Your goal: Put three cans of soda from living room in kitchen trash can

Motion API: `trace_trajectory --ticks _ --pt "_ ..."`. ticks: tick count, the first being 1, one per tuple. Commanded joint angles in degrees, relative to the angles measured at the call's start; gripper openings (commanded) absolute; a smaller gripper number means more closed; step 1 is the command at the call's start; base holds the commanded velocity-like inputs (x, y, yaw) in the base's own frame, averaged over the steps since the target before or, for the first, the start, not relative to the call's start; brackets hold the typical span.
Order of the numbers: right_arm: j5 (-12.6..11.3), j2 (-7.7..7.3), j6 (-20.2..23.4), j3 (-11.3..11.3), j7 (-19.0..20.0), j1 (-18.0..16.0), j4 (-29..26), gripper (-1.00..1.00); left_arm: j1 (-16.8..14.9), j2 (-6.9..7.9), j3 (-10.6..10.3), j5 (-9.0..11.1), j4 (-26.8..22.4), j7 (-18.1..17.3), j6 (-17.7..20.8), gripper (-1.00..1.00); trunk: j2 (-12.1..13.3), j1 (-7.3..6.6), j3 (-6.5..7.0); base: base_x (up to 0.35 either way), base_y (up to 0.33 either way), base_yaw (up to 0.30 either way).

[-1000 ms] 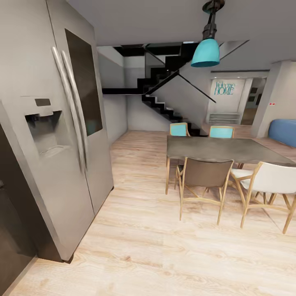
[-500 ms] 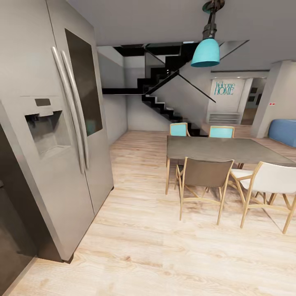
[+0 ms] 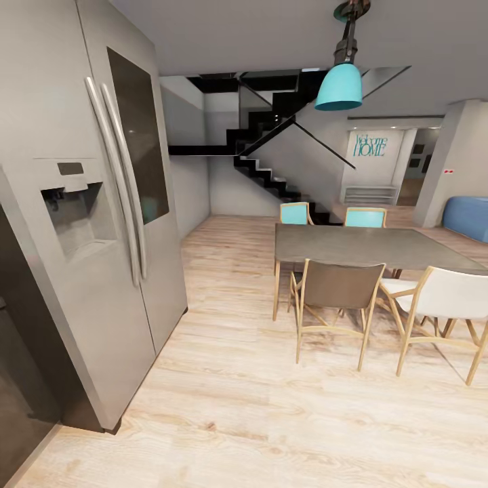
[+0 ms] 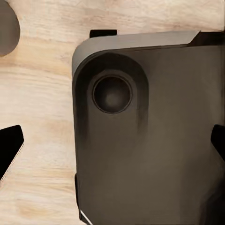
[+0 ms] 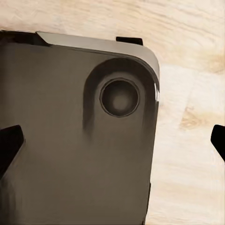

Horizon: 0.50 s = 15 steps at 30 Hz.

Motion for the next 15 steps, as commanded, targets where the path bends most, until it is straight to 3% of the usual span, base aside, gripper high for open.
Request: trace_trajectory --ticks 1,3,4,8,10,15 --pt "0.0 -0.01 -0.3 0.0 0.3 0.0 -0.3 1.0 -0.1 0.01 0.0 0.0 -0.3 0.0 0.1 1.0 0.0 0.0 0.0 0.0 0.0 0.0" --pt "0.0 0.0 -1.0 0.1 1.0 0.0 -1.0 1.0 -0.3 0.01 0.0 0.1 -1.0 0.0 0.1 1.0 0.0 0.0 0.0 0.0 0.0 0.0" --pt "0.0 0.01 -1.1 0.1 3.0 0.0 -9.7 1.0 -0.3 0.02 0.1 0.1 -14.1 0.0 0.2 1.0 0.0 0.0 0.0 0.0 0.0 0.0" --pt "0.0 0.08 -1.2 0.0 3.7 -0.1 -15.0 1.0 -0.4 0.02 0.2 0.2 -20.9 -0.1 0.2 1.0 0.0 0.0 0.0 0.0 0.0 0.0" --pt "-0.1 0.08 -1.3 0.0 4.0 -0.1 -20.8 1.0 -0.3 0.03 0.3 0.2 -27.5 -0.1 0.2 1.0 0.0 0.0 0.0 0.0 0.0 0.0" --pt "-0.1 0.11 -1.3 0.1 4.3 -0.1 -30.0 1.0 0.0 0.03 0.2 0.2 -36.3 -0.2 0.1 1.0 0.0 0.0 0.0 0.0 0.0 0.0"
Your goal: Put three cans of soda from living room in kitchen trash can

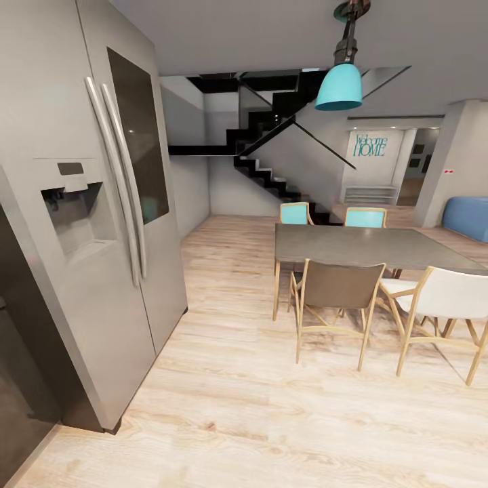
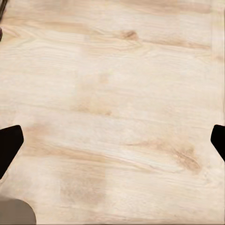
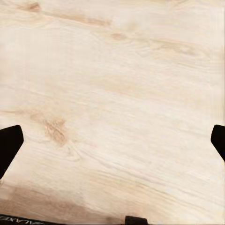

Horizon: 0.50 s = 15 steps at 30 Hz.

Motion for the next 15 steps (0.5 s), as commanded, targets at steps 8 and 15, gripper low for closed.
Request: trace_trajectory --ticks 8,15 --pt "0.1 -0.71 0.3 0.1 6.6 0.3 -19.7 1.0 0.3 0.03 -0.3 0.0 -17.4 -0.1 -0.6 1.0 0.0 0.0 -0.01 0.0 0.0 0.0" --pt "0.2 -0.96 0.7 -0.4 10.6 1.3 -34.3 1.0 0.5 0.07 -0.5 -0.1 -25.8 -0.1 -0.9 1.0 0.0 0.0 -0.01 0.0 0.0 0.0"
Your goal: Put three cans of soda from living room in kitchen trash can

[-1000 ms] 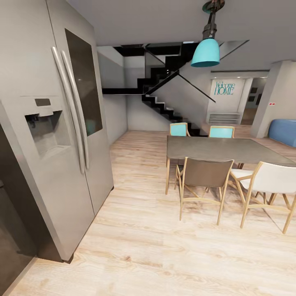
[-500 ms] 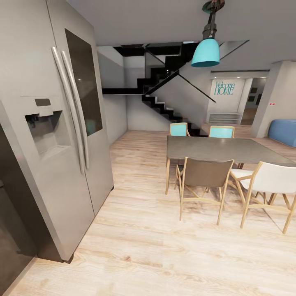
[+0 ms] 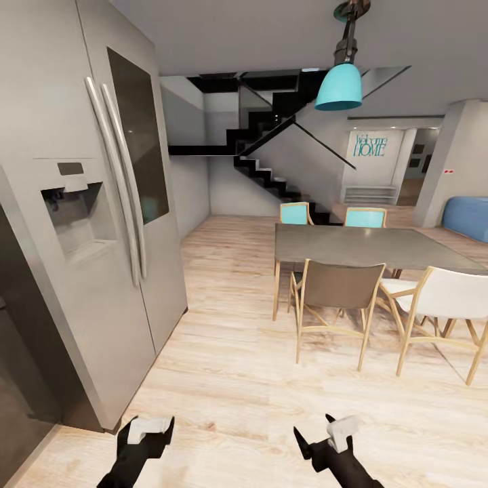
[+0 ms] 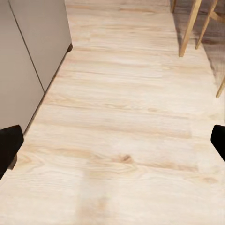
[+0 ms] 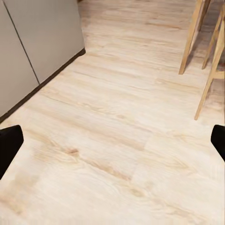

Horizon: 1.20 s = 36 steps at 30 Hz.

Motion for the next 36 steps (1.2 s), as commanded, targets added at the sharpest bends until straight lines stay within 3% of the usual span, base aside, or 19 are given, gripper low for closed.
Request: trace_trajectory --ticks 1,7,9,11,12,14,21,28,36 --pt "0.0 -0.01 -0.1 -0.1 0.1 0.5 -1.4 1.0 0.0 0.0 0.0 0.0 -0.9 0.0 -0.1 1.0 0.0 0.0 0.0 0.0 0.0 0.0" --pt "-0.2 -0.02 -0.7 -1.5 0.6 3.4 -5.4 1.0 1.1 0.01 -0.1 -0.1 -5.1 0.0 -4.8 1.0 0.0 0.0 0.0 0.0 0.0 0.0" --pt "-0.6 0.06 -3.0 -7.2 0.9 4.3 -4.7 1.0 4.0 0.02 0.0 -0.4 -5.7 0.1 -10.0 1.0 0.0 0.0 0.0 0.0 0.0 0.0" --pt "-0.7 0.08 -3.9 -9.6 1.1 4.5 -3.3 1.0 4.6 0.02 0.1 -0.6 -5.3 0.1 -11.0 1.0 0.0 0.0 0.0 0.0 0.0 0.0" --pt "-0.5 0.13 -4.7 -12.0 1.4 4.7 -0.9 1.0 5.2 0.02 0.1 -0.4 -3.7 0.1 -12.0 1.0 0.0 0.0 0.0 0.0 0.0 0.0" --pt "-0.5 0.12 -5.0 -13.0 1.4 4.7 0.4 1.0 5.4 -0.01 0.2 -0.3 -2.8 0.1 -12.3 1.0 0.0 0.0 0.0 0.0 0.0 0.0" --pt "-0.9 0.16 -5.5 -14.7 1.2 4.8 2.8 1.0 5.7 -0.04 0.4 -0.2 0.8 0.2 -13.0 1.0 0.0 0.0 0.0 0.0 0.0 0.0" --pt "-1.0 0.27 -5.6 -15.0 1.0 4.7 3.4 1.0 5.6 -0.06 0.4 -0.1 8.4 0.2 -13.8 1.0 0.0 0.0 0.0 0.0 0.0 0.0" --pt "-0.9 0.28 -5.6 -15.0 1.1 4.7 4.0 1.0 5.6 -0.07 0.4 0.0 9.6 0.2 -13.9 1.0 0.0 0.0 0.0 0.0 0.0 0.0"
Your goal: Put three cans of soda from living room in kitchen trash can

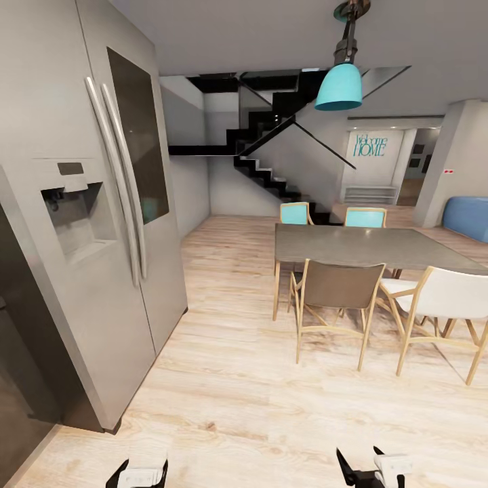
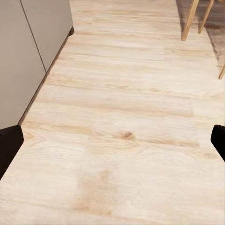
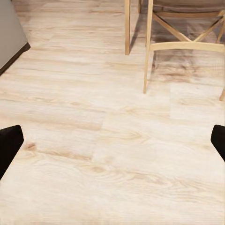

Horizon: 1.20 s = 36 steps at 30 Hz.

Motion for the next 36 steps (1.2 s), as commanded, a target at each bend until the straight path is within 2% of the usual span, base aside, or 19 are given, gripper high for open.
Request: trace_trajectory --ticks 1,36 --pt "0.0 0.0 0.0 0.0 0.0 0.0 0.2 1.0 0.0 0.0 0.0 0.0 0.0 0.0 0.0 1.0 0.0 0.0 0.0 0.0 0.0 0.0" --pt "0.4 0.16 0.1 0.7 -0.3 0.0 2.8 1.0 0.0 0.0 0.0 -0.1 0.3 0.1 -0.1 1.0 0.0 0.0 0.0 0.0 0.0 0.0"
